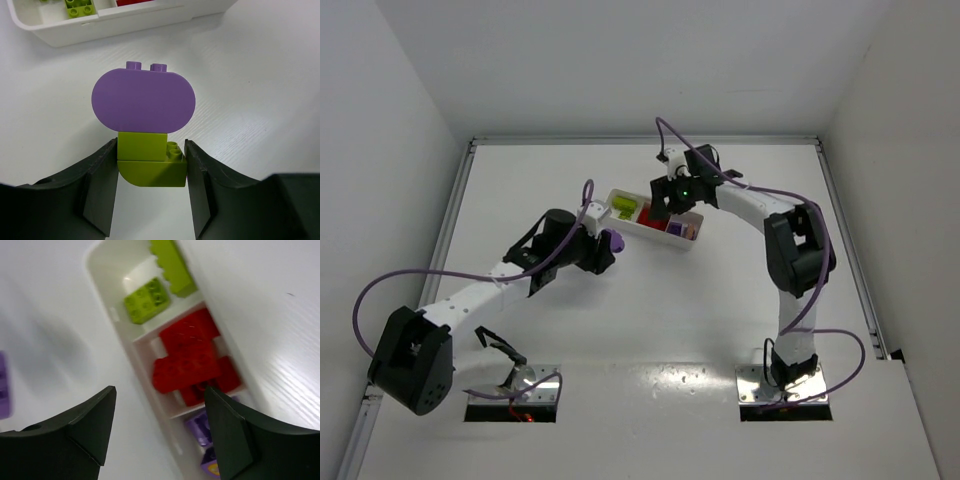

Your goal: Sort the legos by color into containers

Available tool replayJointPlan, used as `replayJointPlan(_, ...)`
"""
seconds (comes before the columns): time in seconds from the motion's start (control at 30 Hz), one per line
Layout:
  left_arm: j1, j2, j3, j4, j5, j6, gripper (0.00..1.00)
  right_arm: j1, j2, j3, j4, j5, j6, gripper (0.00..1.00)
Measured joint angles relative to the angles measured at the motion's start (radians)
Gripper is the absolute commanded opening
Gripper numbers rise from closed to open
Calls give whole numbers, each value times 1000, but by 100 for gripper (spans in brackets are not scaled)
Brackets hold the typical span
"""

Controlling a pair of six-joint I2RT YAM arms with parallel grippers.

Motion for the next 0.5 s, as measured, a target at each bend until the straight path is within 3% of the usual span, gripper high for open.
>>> replayJointPlan(0.3, 0, 18, 20, 24, 20, 1, 17, 2, -91, -8, 44, -414, 130, 77)
replayJointPlan(0.5, 0, 25, 41, 34, 23, 8, 17, 48, -113, -44, 69, -574, 189, 79)
